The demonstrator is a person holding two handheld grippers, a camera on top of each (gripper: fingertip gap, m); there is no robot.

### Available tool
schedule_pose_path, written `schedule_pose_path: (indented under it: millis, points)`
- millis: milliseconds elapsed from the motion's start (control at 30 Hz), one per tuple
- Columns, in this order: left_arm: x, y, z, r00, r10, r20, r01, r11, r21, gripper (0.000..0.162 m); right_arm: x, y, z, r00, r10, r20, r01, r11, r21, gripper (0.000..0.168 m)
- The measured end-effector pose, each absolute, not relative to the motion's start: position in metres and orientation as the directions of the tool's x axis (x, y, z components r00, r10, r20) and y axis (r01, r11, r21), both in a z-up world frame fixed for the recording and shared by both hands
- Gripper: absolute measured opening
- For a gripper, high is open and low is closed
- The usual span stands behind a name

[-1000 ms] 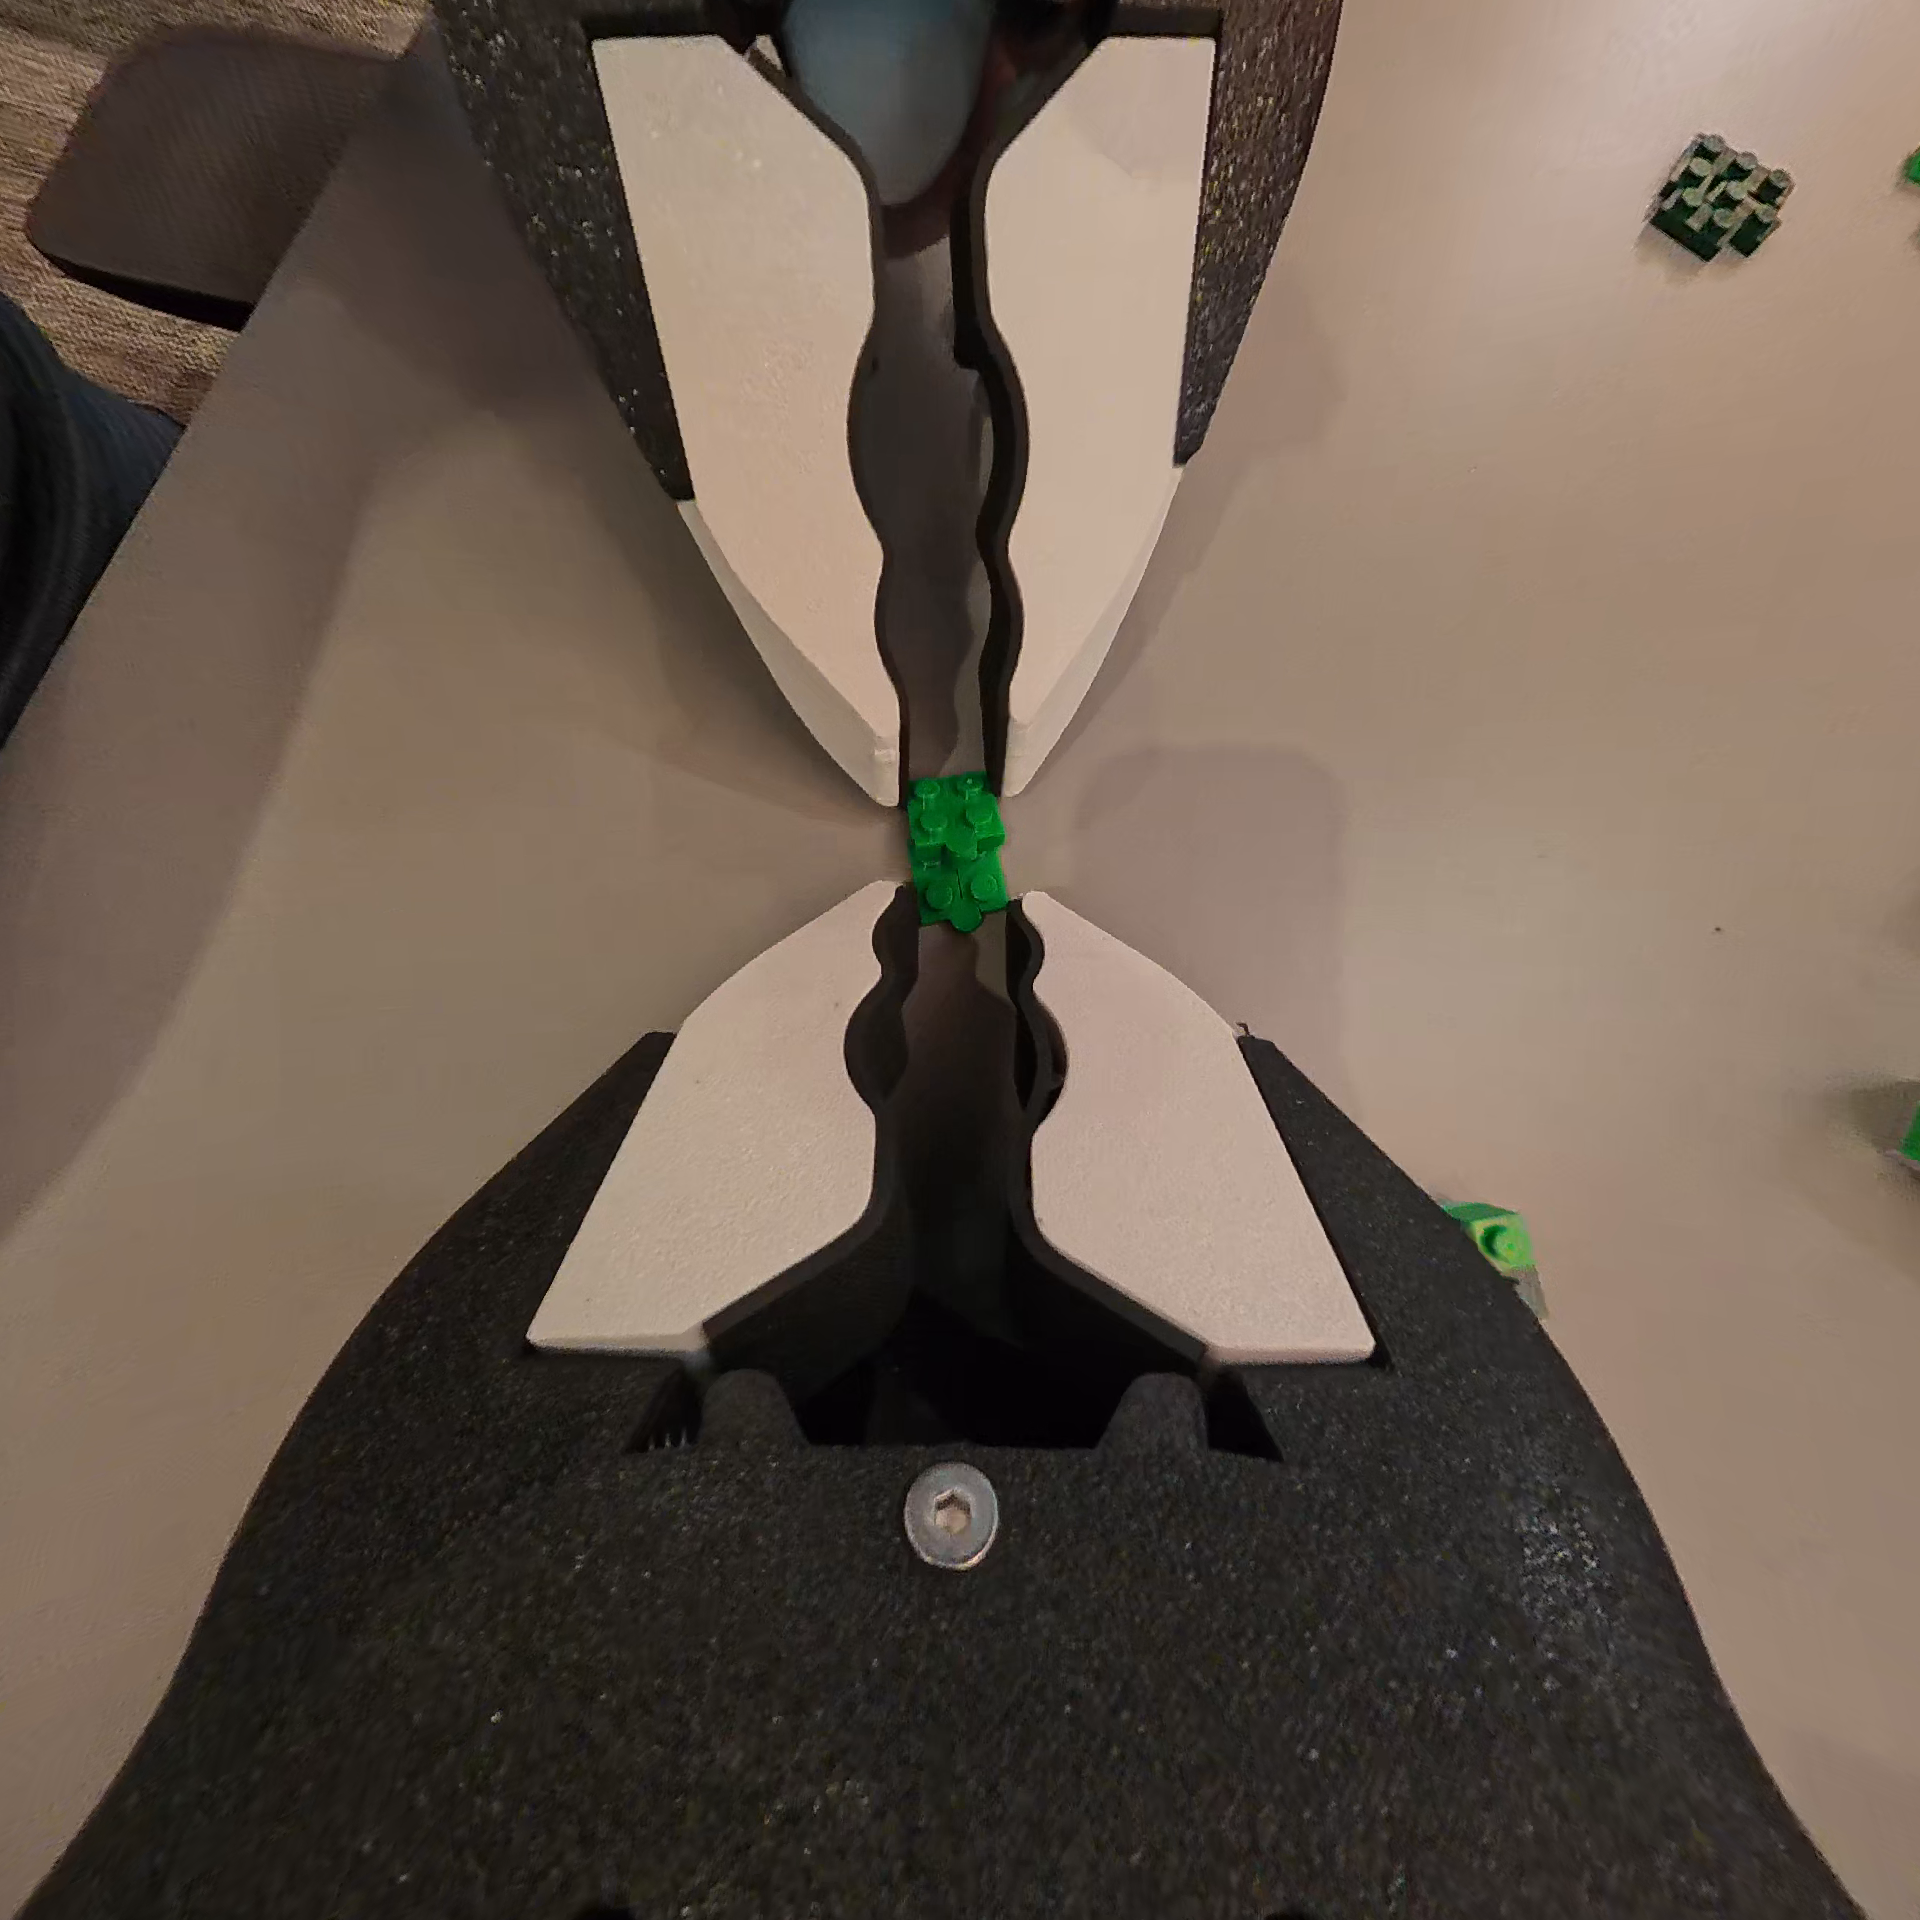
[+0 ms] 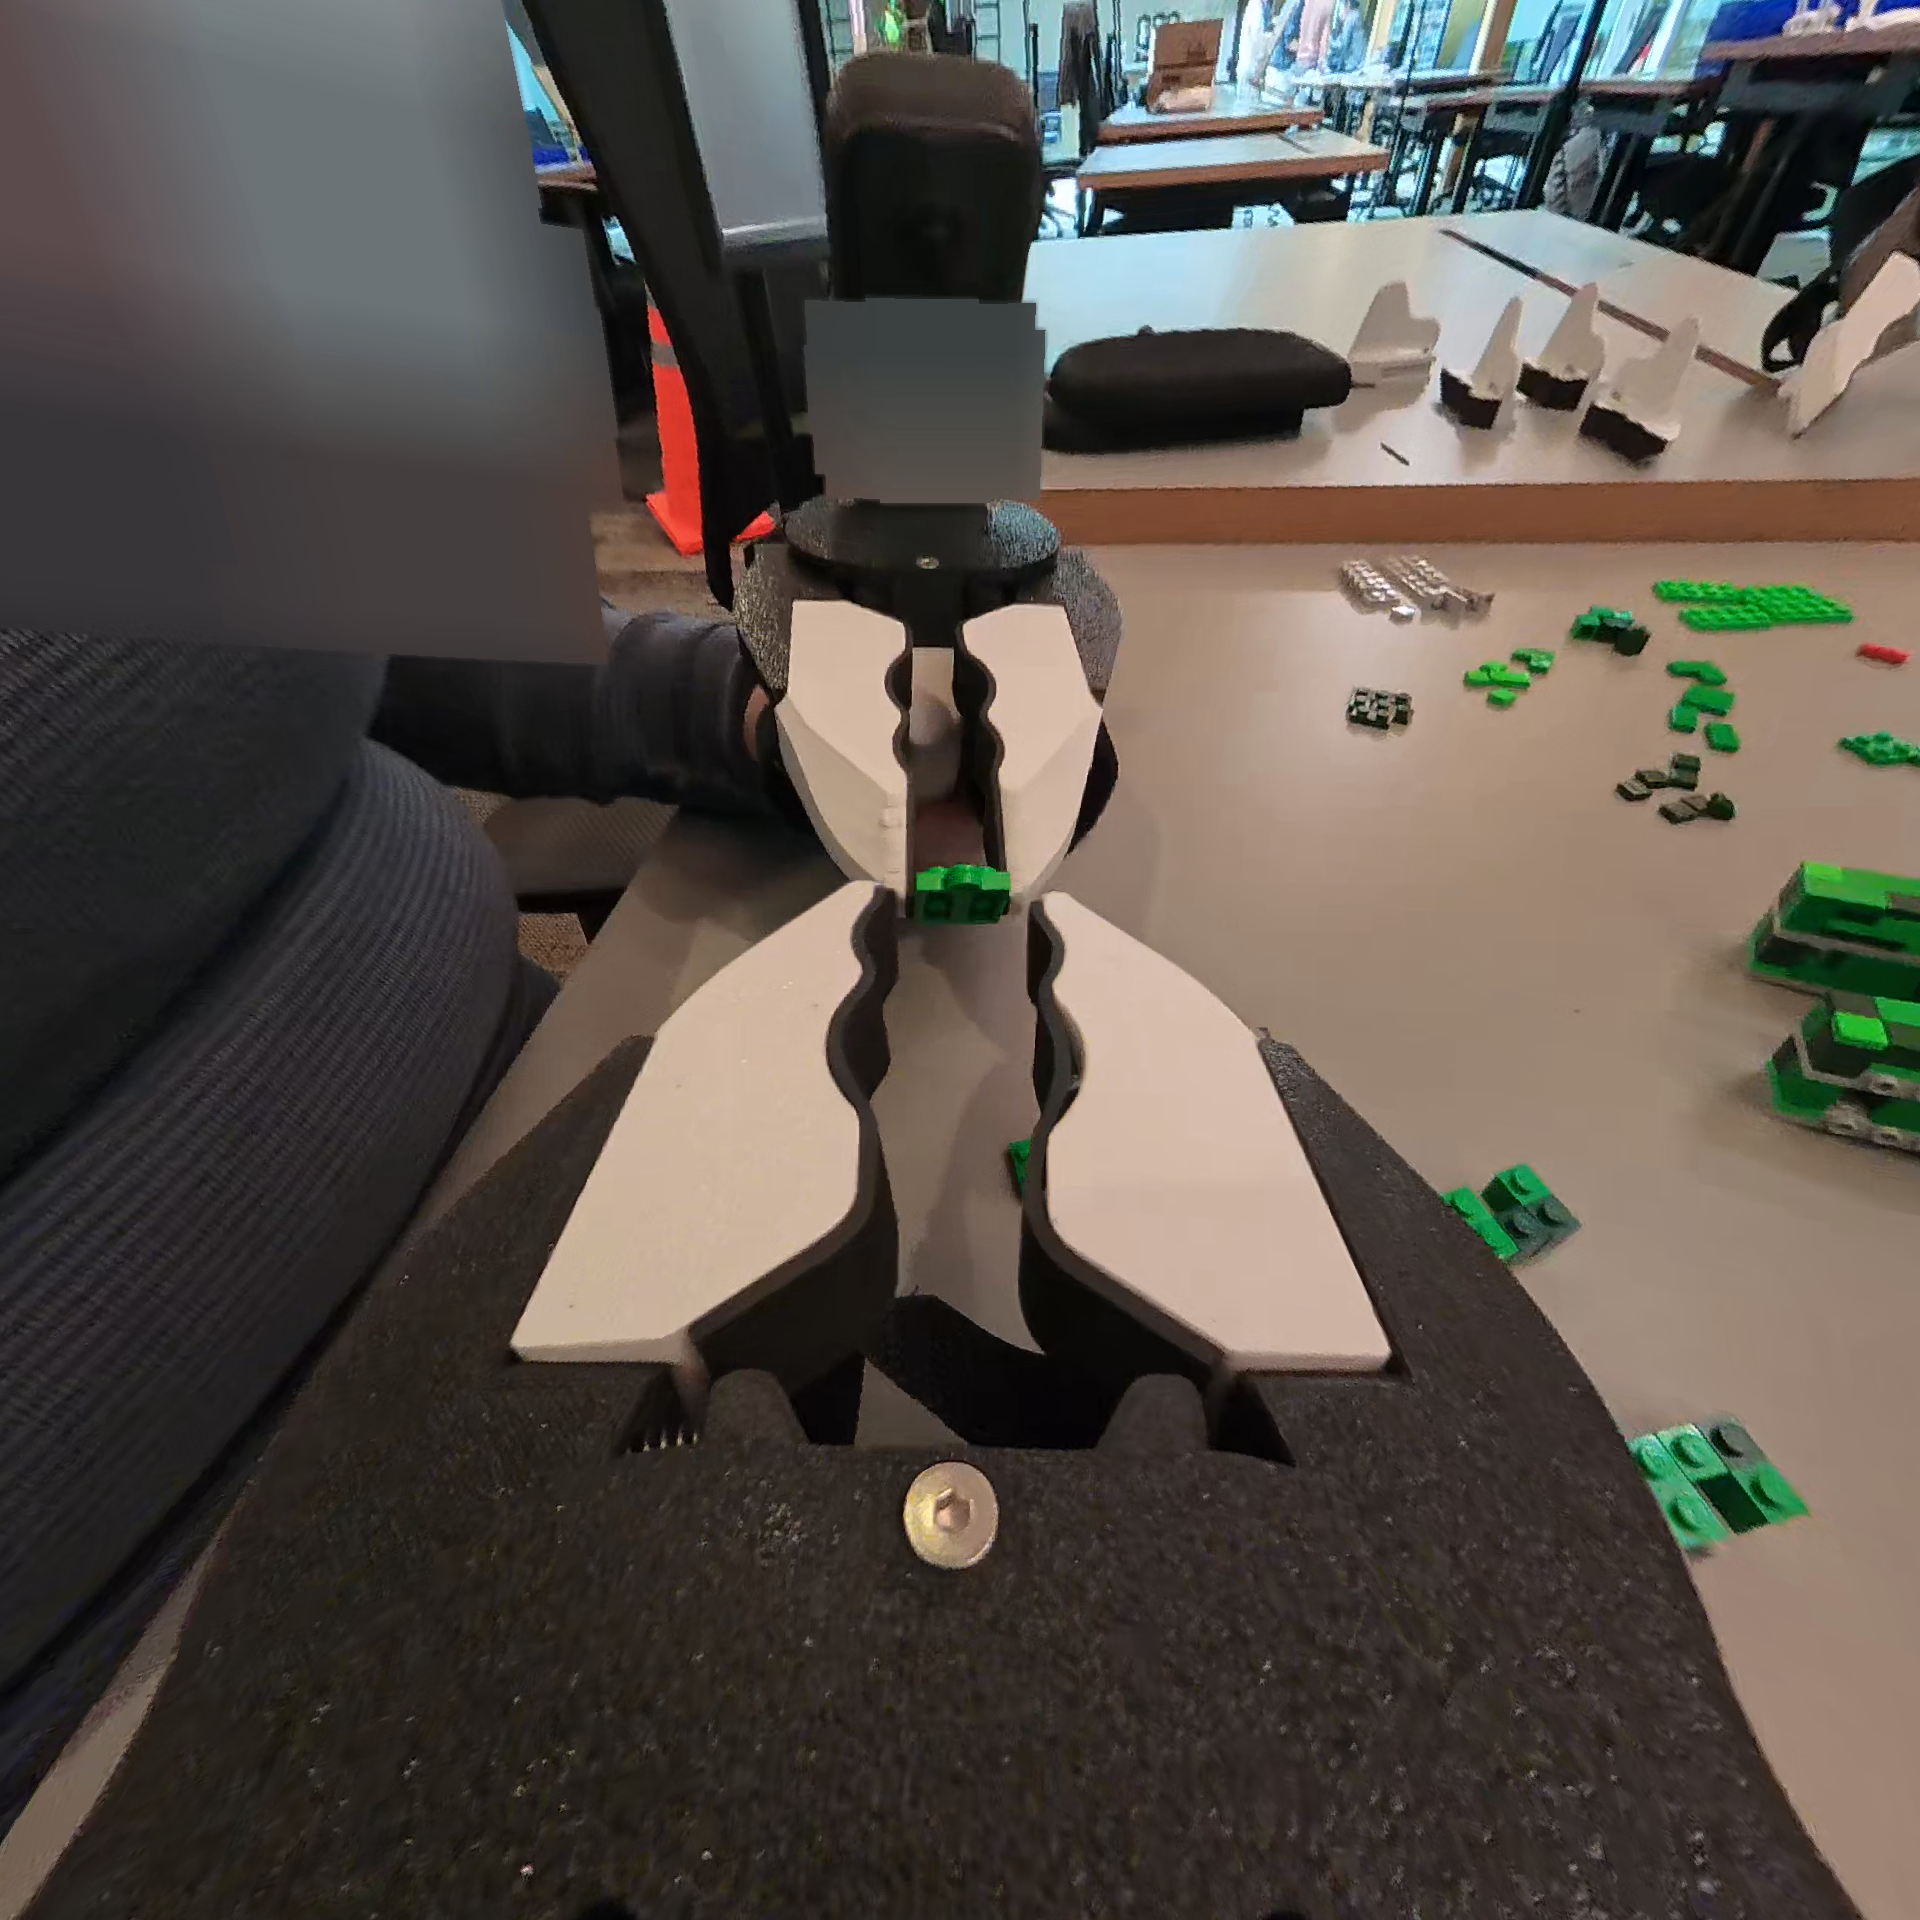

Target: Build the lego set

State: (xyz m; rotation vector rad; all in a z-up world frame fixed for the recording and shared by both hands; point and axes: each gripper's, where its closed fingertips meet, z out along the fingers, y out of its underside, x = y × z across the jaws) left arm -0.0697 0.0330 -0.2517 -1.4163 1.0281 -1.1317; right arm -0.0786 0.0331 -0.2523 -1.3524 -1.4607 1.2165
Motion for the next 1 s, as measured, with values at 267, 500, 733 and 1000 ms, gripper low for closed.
schedule_pose_path:
  millis: [267,500,733,1000]
  points:
    - [-0.070,0.036,-0.261,0.236,-0.967,0.092,-0.094,-0.117,-0.989,0.020,-0.076,0.039,-0.265,-0.098,0.995,-0.003,0.310,0.028,-0.950,0.016]
    - [-0.082,0.041,-0.275,0.344,-0.931,0.125,-0.210,-0.206,-0.956,0.024,-0.078,0.049,-0.285,-0.042,0.964,0.261,0.450,0.251,-0.857,0.016]
    - [-0.090,0.054,-0.281,0.494,-0.787,0.370,-0.125,-0.485,-0.865,0.026,-0.085,0.061,-0.288,0.012,0.826,0.564,0.577,0.455,-0.679,0.016]
    - [-0.086,0.051,-0.280,0.436,-0.746,0.503,-0.072,-0.586,-0.807,0.032,-0.091,0.054,-0.278,-0.028,0.681,0.732,0.555,0.620,-0.555,0.016]
